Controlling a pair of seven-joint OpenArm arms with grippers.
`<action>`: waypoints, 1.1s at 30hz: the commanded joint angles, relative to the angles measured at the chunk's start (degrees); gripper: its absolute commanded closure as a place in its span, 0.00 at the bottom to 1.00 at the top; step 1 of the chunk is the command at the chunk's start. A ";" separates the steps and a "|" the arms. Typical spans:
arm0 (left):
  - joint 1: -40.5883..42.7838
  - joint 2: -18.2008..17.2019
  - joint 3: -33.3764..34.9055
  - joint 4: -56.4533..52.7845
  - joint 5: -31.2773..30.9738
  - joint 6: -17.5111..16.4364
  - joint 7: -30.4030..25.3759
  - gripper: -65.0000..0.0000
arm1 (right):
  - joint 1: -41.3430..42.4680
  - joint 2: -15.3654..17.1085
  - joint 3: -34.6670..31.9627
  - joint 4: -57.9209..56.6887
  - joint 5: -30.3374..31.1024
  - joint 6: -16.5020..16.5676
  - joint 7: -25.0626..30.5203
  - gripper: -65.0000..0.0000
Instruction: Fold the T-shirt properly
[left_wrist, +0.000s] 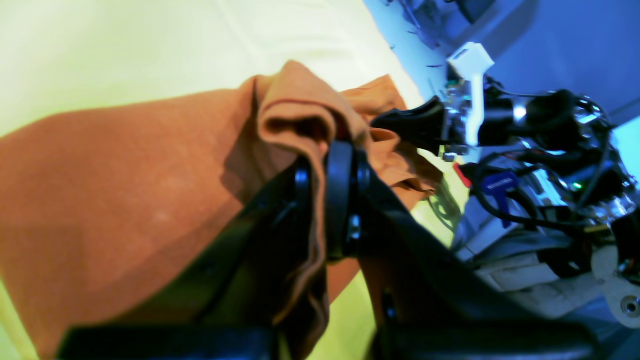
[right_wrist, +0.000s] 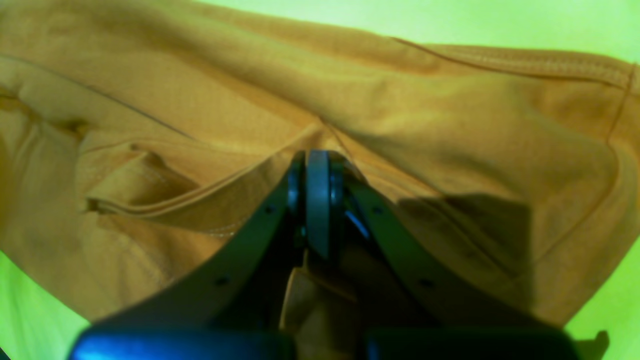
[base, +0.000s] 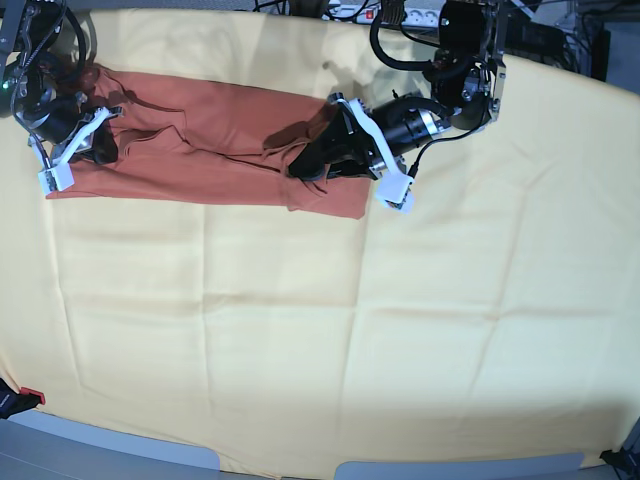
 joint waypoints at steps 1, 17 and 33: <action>-0.50 0.13 0.33 0.98 -1.53 -0.79 -2.10 1.00 | 0.00 0.81 0.17 0.42 0.15 1.76 -0.66 1.00; -1.18 0.26 1.18 -0.35 -1.38 -3.76 -5.81 0.57 | 0.15 0.96 0.17 0.42 2.93 1.76 -1.09 1.00; -1.29 -0.39 -1.53 -3.89 18.27 0.15 -8.09 1.00 | 6.29 0.96 0.20 0.42 2.99 1.76 -0.61 0.85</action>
